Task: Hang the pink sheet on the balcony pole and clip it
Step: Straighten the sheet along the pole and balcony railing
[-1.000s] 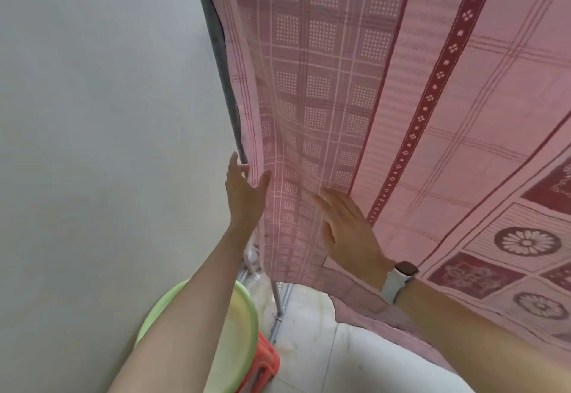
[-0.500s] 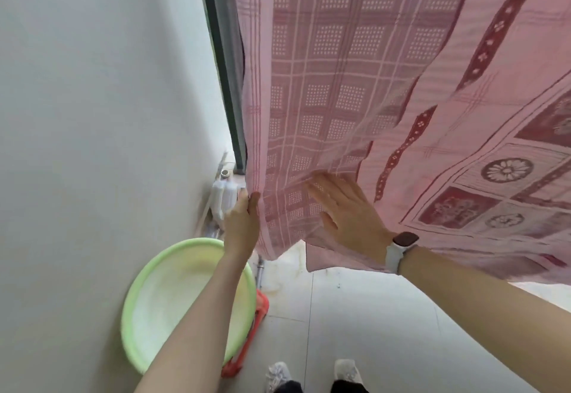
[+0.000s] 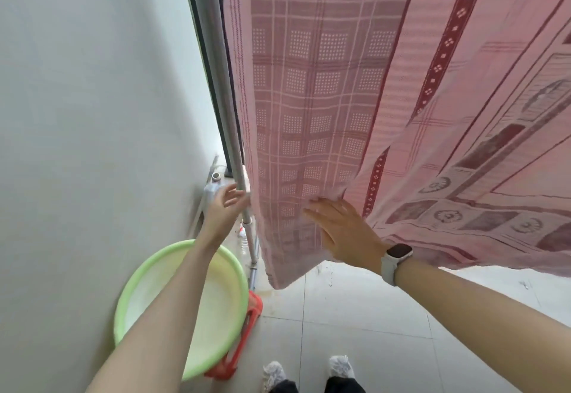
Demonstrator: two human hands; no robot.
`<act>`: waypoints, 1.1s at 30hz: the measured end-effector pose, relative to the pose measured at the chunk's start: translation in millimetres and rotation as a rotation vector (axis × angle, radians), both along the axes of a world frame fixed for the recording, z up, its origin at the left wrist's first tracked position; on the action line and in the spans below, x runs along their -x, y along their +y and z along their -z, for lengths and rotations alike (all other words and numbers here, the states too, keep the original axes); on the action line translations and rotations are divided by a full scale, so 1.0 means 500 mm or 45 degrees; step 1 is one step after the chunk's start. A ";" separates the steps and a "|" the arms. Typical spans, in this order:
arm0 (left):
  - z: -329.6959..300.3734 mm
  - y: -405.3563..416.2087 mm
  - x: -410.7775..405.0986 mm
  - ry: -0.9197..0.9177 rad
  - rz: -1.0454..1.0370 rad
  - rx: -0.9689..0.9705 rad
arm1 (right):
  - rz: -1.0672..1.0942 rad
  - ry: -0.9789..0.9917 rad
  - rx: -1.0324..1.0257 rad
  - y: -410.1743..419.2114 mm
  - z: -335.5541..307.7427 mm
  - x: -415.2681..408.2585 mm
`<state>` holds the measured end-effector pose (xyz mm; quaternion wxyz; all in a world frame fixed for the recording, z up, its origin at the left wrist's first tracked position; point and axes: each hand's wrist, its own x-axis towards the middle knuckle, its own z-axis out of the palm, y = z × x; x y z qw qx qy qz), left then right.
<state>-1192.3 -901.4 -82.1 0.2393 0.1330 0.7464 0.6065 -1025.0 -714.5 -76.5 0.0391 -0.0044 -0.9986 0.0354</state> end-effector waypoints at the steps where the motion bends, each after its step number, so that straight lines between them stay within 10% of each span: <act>1: -0.041 0.018 0.010 0.052 0.014 -0.068 | 0.011 0.058 -0.006 0.006 -0.021 0.006; 18: -0.564 0.185 0.074 0.732 -0.471 -0.575 | 0.066 0.818 -0.128 0.067 -0.420 0.121; 33: -0.767 0.131 0.185 0.877 -0.775 -0.357 | 0.210 1.043 -0.359 0.066 -0.688 0.233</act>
